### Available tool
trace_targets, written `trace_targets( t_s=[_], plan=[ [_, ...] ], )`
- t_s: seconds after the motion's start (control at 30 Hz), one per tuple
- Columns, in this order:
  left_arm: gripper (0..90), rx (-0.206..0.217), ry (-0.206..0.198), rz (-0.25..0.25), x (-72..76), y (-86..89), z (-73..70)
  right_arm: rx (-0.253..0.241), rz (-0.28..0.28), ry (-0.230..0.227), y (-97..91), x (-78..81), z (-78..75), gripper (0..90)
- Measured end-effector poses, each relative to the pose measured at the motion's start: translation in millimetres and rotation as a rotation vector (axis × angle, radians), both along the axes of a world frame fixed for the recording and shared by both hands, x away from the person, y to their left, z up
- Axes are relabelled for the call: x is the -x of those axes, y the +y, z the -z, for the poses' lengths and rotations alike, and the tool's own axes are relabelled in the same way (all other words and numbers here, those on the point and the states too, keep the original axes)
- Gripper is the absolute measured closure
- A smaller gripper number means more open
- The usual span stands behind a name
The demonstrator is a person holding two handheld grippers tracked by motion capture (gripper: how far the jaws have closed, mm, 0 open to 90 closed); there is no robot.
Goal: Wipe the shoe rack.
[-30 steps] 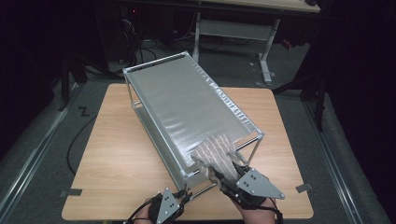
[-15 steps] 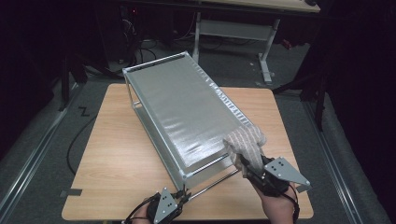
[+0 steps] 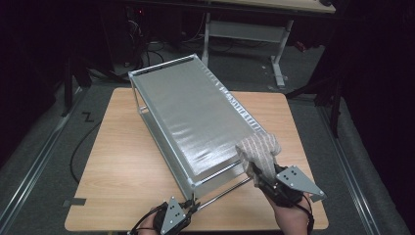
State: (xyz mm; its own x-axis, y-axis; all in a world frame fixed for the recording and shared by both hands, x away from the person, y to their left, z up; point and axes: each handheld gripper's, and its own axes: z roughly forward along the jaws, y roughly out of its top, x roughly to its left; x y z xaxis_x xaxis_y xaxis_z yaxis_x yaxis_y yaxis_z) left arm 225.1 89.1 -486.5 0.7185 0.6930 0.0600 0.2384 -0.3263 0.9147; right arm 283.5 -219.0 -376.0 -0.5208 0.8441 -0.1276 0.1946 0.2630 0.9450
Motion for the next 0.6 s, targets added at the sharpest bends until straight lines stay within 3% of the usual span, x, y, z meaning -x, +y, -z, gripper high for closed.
trace_targets(
  t_s=[0.33, 0.53, 0.6],
  plan=[
    [78.7, 0.002, 0.007, 0.004, -0.5, 0.5, -0.2, 0.034, -0.149, -0.013, 36.0, 22.2, -1.7, 59.5],
    [78.7, 0.004, 0.006, 0.006, -0.8, 0.5, 0.1, 0.075, -0.26, -0.037, 66.6, 42.3, -1.8, 59.4],
    [78.7, 0.004, 0.006, 0.005, -0.8, 0.5, 0.1, 0.079, -0.274, -0.038, 70.4, 44.7, -1.8, 59.4]
  ],
)
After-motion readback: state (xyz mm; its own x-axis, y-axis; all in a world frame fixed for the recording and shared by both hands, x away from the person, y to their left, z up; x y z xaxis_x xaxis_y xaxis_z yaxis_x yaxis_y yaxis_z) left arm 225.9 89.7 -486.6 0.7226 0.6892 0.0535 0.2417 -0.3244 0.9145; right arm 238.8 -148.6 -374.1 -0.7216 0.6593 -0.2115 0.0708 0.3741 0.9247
